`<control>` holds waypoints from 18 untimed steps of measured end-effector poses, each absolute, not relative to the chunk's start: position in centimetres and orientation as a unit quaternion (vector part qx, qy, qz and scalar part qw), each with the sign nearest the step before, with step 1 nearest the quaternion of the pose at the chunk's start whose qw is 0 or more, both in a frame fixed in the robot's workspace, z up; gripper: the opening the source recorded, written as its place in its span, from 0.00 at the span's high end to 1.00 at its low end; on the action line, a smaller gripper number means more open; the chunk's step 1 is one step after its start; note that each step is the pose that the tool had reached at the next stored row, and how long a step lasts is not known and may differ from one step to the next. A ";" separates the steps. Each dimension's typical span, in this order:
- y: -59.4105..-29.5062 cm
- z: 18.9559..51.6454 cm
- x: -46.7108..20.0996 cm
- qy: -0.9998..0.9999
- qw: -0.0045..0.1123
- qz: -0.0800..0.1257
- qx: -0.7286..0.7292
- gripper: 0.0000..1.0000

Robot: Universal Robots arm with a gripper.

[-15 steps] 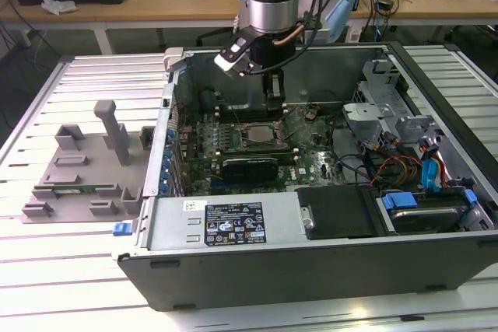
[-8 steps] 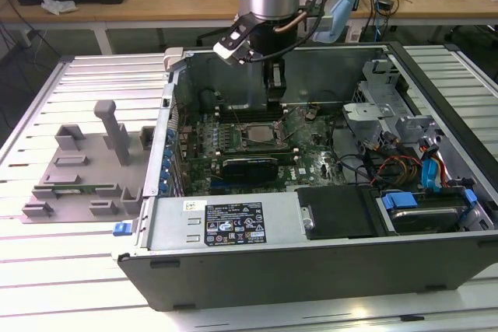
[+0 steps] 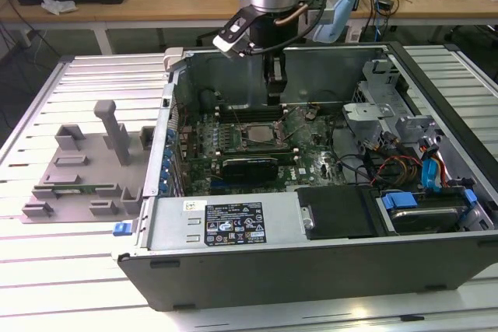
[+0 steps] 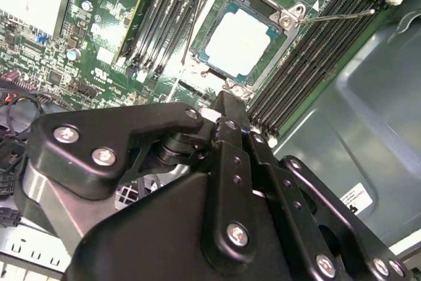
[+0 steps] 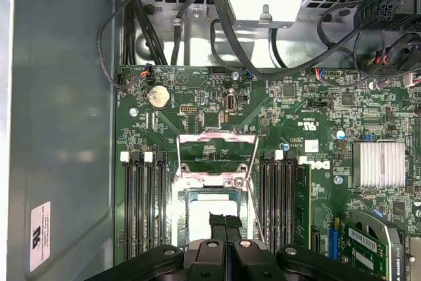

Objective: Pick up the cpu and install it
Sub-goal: 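Close the cpu cover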

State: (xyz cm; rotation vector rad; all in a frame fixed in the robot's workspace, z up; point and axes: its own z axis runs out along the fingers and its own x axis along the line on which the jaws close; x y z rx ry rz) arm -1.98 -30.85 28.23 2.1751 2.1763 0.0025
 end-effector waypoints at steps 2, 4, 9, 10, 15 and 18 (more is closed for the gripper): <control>-30.9 28.2 -1.7 0.707 0.032 0.001 0.706 0.89; -30.8 28.2 -1.2 0.707 0.032 0.001 0.707 0.89; -30.8 28.2 0.5 0.707 0.032 0.001 0.706 0.89; -30.8 28.2 1.1 0.707 0.032 0.000 0.707 0.89; -30.8 28.2 3.7 0.707 0.032 0.000 0.707 0.89; -30.8 28.2 4.8 0.707 0.032 0.000 0.707 0.89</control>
